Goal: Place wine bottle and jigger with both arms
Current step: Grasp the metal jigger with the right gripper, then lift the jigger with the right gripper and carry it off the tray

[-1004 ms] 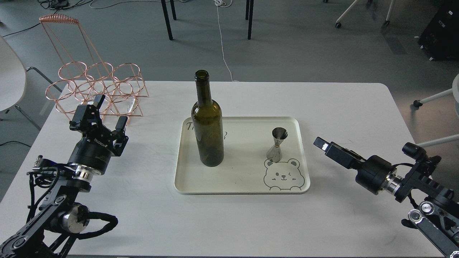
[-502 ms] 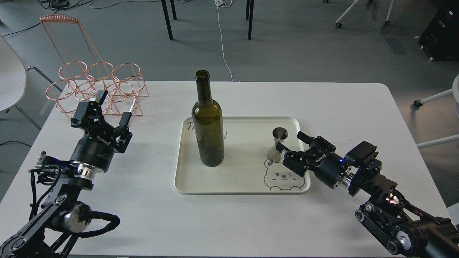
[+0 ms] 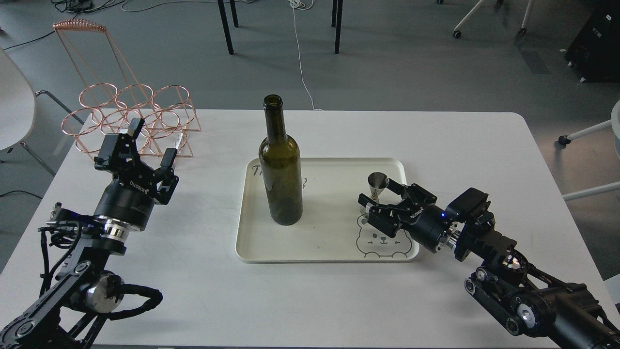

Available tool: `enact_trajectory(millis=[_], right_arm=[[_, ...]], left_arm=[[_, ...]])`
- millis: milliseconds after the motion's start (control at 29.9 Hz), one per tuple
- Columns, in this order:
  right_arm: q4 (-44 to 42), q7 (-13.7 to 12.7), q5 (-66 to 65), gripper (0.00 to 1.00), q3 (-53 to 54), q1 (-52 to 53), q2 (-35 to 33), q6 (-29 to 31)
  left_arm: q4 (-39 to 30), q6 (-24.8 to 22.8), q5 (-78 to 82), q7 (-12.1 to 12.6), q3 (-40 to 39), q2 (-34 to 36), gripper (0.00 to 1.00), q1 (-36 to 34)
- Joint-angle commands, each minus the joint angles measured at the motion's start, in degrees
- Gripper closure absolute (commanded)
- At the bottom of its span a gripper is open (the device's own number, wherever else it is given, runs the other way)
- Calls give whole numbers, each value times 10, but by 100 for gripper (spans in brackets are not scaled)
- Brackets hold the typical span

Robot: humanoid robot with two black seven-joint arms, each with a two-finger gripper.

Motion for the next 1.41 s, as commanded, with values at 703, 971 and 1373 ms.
enact_trajectory(millis=[703, 971, 1373], right_arm=[[-6, 0, 0, 31, -17, 16, 1, -4], [-6, 0, 0, 52, -16, 17, 1, -5], [4, 0, 0, 71, 6, 24, -7, -25]], left_arm=[[0, -2, 0, 0, -3, -4, 2, 0], [0, -2, 0, 0, -4, -3, 2, 0], [-7, -2, 0, 0, -5, -3, 2, 0]])
